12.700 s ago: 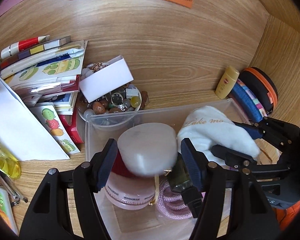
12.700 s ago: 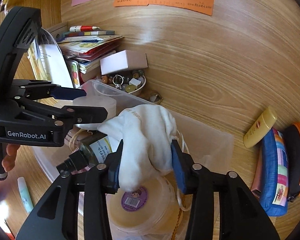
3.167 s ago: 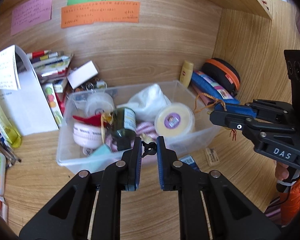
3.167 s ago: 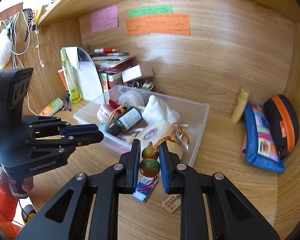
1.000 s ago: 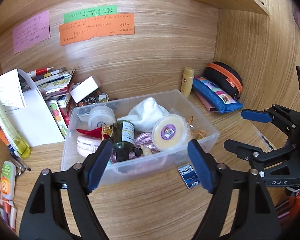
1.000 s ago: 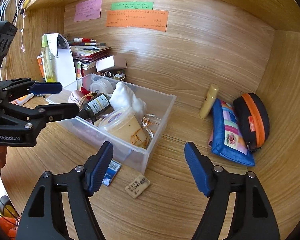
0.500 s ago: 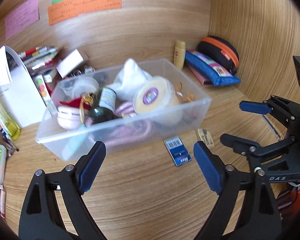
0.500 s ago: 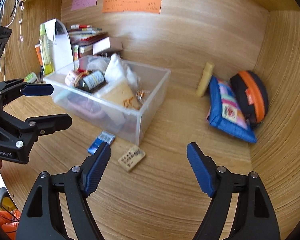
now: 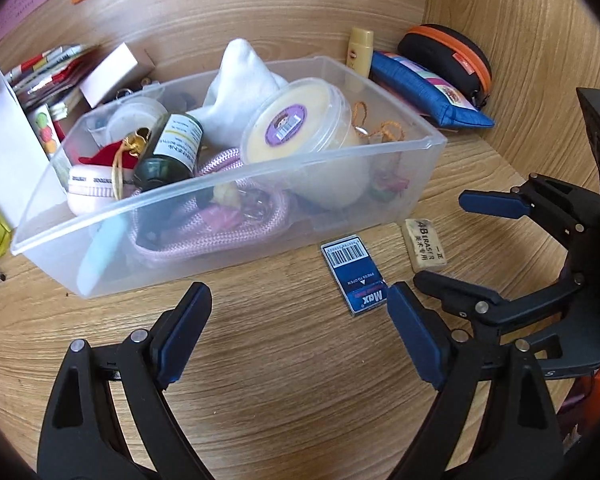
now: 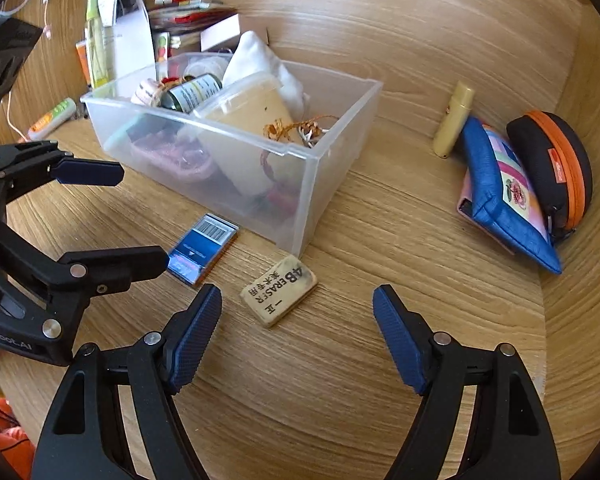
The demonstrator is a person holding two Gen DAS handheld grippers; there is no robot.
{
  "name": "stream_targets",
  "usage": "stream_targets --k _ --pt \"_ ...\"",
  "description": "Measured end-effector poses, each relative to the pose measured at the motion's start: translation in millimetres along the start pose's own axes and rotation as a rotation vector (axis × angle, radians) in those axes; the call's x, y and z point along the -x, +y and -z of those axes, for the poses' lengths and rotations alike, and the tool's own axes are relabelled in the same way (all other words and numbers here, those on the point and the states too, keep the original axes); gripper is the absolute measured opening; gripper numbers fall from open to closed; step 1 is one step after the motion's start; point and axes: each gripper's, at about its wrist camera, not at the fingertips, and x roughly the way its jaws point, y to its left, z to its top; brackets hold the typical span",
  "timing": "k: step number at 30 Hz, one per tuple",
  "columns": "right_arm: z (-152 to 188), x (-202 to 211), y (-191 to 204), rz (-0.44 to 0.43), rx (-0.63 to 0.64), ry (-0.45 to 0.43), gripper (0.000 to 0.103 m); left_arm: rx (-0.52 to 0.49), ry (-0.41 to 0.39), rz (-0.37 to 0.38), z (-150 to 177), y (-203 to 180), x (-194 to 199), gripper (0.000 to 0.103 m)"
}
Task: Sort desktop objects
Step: 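Move the left gripper to the blue Max box while the right gripper approaches the AB eraser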
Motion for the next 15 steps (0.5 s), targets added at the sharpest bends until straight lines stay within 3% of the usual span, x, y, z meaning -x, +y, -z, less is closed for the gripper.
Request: stream_targets --k 3,11,15 --pt "-2 -6 -1 -0.019 0.008 0.018 0.071 0.020 0.014 0.013 -1 3 -5 0.090" --pt "-8 -12 1 -0.096 0.031 0.022 0.041 0.033 0.034 0.029 -1 4 -12 0.090" --pt "-5 -9 3 -0.074 0.047 0.017 0.040 0.022 0.032 0.022 -2 -1 -16 0.090"
